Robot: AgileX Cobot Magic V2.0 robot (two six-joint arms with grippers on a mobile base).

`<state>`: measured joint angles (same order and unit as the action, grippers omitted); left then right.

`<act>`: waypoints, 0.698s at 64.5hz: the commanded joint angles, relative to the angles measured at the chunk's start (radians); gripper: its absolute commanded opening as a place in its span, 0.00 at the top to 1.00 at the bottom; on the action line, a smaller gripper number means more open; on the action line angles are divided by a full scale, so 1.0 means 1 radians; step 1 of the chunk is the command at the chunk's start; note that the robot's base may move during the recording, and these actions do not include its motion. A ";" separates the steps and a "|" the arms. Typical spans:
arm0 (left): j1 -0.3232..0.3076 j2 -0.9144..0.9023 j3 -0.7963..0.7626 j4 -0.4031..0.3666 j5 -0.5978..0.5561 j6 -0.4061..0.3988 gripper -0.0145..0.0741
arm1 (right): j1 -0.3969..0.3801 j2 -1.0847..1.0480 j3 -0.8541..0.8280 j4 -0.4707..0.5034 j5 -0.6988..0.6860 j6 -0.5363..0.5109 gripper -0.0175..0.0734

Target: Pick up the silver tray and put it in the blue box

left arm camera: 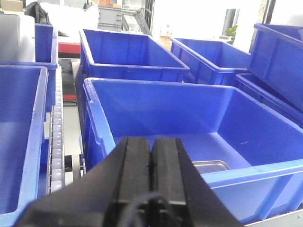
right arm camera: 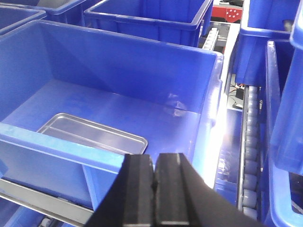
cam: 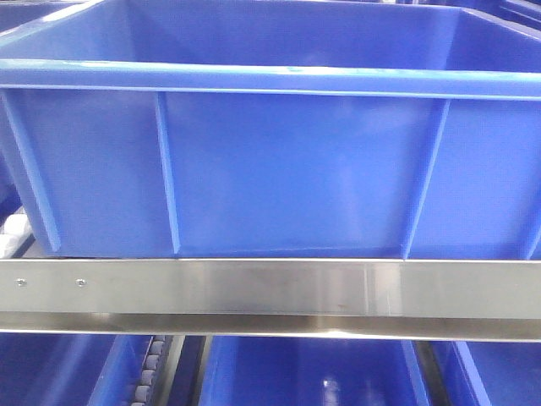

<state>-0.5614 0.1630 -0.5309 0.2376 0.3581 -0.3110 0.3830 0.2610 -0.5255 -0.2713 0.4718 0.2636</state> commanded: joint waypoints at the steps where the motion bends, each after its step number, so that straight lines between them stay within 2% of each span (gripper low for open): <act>1: 0.001 0.012 -0.024 0.008 -0.086 0.004 0.94 | -0.004 0.011 -0.027 -0.022 -0.084 -0.011 0.75; 24: 0.001 0.012 -0.016 0.003 -0.101 0.004 0.94 | -0.004 0.011 -0.027 -0.022 -0.076 -0.011 0.75; 28: 0.001 0.012 0.012 -0.054 -0.110 0.014 0.94 | -0.004 0.011 -0.027 -0.022 -0.076 -0.011 0.75; 30: 0.011 0.010 0.019 -0.091 -0.104 0.051 0.94 | -0.004 0.011 -0.027 -0.022 -0.076 -0.011 0.75; 34: 0.049 0.008 0.032 -0.152 -0.099 0.160 0.94 | -0.004 0.011 -0.027 -0.022 -0.076 -0.011 0.75; 37: 0.099 0.008 0.047 -0.191 -0.099 0.229 0.94 | -0.004 0.011 -0.027 -0.022 -0.076 -0.011 0.75; 42: 0.191 -0.006 0.078 -0.238 -0.102 0.283 0.94 | -0.004 0.011 -0.027 -0.022 -0.076 -0.011 0.75; 45: 0.247 -0.021 0.104 -0.250 -0.107 0.285 0.94 | -0.004 0.011 -0.027 -0.022 -0.076 -0.011 0.75</act>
<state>-0.3795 0.1477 -0.4274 0.0259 0.3357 -0.0633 0.3830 0.2610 -0.5255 -0.2734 0.4778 0.2636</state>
